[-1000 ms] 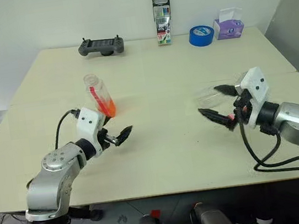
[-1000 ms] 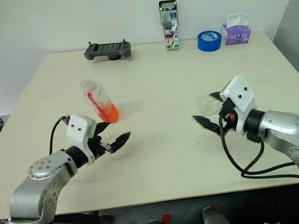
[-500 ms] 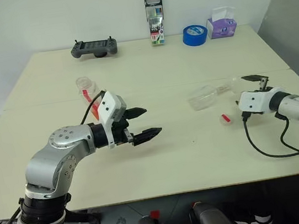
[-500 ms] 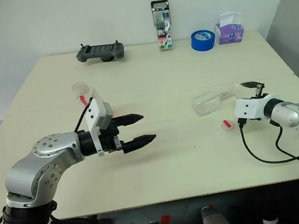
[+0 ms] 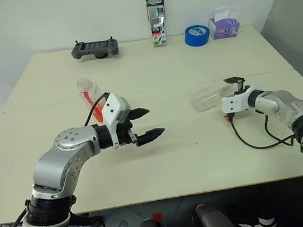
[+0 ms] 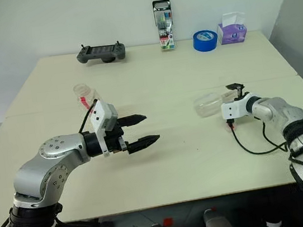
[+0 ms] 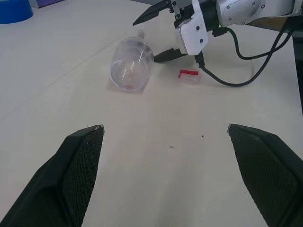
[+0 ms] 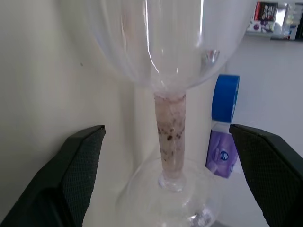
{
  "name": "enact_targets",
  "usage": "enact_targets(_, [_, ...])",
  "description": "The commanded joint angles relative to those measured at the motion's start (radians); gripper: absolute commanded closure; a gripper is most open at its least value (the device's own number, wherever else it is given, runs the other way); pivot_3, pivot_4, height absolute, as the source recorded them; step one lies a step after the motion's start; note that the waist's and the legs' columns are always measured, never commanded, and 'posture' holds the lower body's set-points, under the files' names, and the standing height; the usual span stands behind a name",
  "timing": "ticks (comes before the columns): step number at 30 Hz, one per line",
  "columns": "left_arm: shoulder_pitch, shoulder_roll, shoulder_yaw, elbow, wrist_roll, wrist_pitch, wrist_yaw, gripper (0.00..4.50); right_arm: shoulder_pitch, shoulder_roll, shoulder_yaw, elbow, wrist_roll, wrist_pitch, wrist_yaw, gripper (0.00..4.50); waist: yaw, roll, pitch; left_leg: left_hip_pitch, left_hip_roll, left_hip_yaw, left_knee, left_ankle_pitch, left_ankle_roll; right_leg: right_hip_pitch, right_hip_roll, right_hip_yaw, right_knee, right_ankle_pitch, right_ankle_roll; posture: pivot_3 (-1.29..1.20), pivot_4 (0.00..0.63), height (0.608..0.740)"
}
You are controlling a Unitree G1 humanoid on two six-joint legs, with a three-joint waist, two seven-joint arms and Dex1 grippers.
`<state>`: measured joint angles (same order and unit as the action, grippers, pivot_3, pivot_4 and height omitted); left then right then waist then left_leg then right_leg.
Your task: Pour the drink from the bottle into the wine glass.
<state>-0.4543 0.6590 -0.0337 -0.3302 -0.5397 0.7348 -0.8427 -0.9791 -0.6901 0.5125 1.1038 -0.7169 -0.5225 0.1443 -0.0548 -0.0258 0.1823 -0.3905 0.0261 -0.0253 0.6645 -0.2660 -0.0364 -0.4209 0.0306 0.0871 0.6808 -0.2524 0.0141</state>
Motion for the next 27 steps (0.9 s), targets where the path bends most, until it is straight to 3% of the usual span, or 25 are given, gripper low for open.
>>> enact_targets(1, [0.001, 0.000, 0.015, -0.024, 0.001, -0.019, 0.005, 0.02, -0.051, 0.021, 0.019, 0.094, -0.032, 0.022, -0.054, 0.00, -0.001, 0.000, 0.000, 0.000, 0.000, 0.000, 0.000, 0.000, 0.000, 0.000, 0.000, 0.000, 0.000, 0.000, 0.000, 0.00, 0.150, 0.740])
enact_targets(4, [0.004, 0.000, 0.017, -0.027, 0.000, -0.020, 0.010, 0.02, -0.078, 0.038, 0.029, 0.133, -0.040, 0.030, -0.075, 0.00, -0.001, 0.000, 0.000, 0.000, 0.000, 0.000, 0.000, 0.000, 0.000, 0.000, 0.000, 0.001, 0.000, 0.000, 0.000, 0.00, 0.150, 0.740])
enact_targets(7, [0.007, 0.000, 0.019, -0.029, 0.001, -0.020, 0.015, 0.00, -0.091, 0.047, 0.037, 0.152, -0.050, 0.036, -0.088, 0.58, -0.001, 0.000, 0.000, 0.000, 0.000, 0.001, 0.000, 0.000, 0.000, 0.000, 0.000, 0.001, 0.000, 0.000, 0.000, 0.00, 0.150, 0.740])
enact_targets(18, [-0.005, -0.003, 0.011, -0.016, 0.004, -0.026, 0.016, 0.00, -0.114, 0.046, 0.077, 0.172, -0.090, 0.026, -0.142, 4.37, -0.002, 0.000, 0.000, 0.000, 0.000, 0.001, 0.000, 0.000, 0.000, 0.000, 0.000, 0.002, 0.000, 0.000, 0.000, 0.00, 0.150, 0.740])
enact_targets(27, [0.037, 0.019, 0.037, -0.046, -0.012, -0.010, 0.012, 0.00, -0.145, 0.075, 0.048, 0.153, -0.060, -0.003, -0.192, 4.43, -0.005, 0.000, 0.000, 0.000, 0.000, 0.001, 0.000, 0.000, 0.000, 0.000, 0.000, 0.002, 0.000, 0.000, 0.000, 0.00, 0.150, 0.740])
